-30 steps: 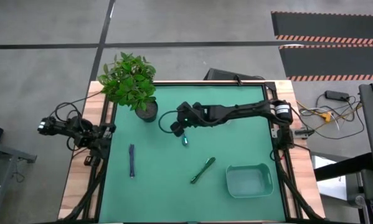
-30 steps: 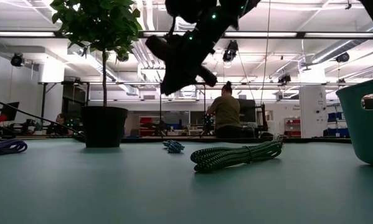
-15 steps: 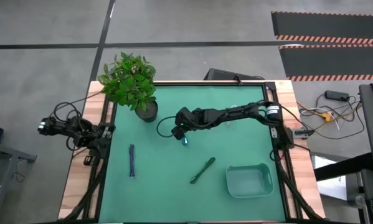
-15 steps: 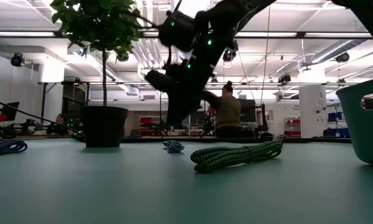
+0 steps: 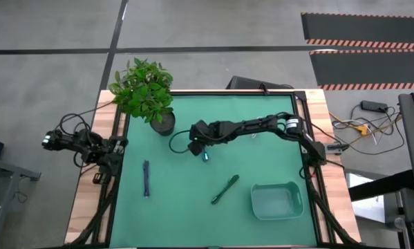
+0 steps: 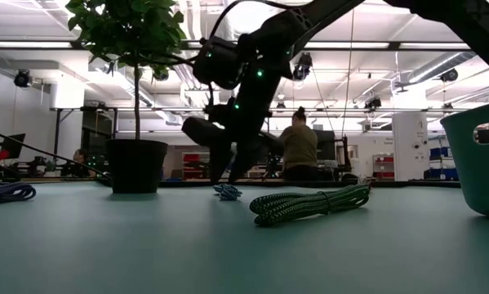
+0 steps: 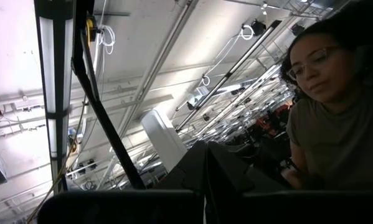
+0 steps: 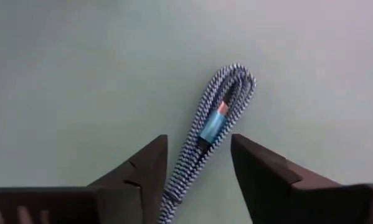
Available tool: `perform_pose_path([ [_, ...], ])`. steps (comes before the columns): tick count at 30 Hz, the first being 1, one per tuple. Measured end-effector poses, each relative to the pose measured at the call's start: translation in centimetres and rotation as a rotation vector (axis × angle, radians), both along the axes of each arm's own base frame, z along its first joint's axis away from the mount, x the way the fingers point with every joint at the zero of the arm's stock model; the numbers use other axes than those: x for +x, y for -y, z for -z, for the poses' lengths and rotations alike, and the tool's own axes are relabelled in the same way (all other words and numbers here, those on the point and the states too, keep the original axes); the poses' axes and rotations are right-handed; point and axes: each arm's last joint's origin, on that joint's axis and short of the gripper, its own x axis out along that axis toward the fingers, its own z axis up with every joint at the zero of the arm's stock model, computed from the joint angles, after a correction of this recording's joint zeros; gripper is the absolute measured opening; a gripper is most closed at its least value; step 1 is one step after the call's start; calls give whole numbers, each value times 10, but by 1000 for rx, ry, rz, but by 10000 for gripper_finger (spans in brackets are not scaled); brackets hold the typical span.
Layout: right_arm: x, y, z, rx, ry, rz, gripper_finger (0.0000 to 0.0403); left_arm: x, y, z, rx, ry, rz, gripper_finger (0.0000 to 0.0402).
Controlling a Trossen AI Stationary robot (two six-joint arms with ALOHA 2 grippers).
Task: Pick and place USB-C Cables
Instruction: Put the black blue charger cable into the green bin
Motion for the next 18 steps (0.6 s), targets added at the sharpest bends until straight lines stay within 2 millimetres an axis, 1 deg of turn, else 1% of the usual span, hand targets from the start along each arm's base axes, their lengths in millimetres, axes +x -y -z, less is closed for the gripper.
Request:
perform_pose_path([
  [3, -1, 0, -3, 6, -10, 7, 188, 0, 0, 0, 0, 0, 0, 0],
  [6, -2, -1, -3, 15, -24, 19, 192, 0, 0, 0, 0, -1, 0, 0],
  [16, -3, -4, 0, 35, -24, 19, 181, 0, 0, 1, 1, -1, 0, 0],
  [18, -2, -3, 4, 34, -27, 20, 179, 0, 0, 1, 1, -2, 0, 0],
])
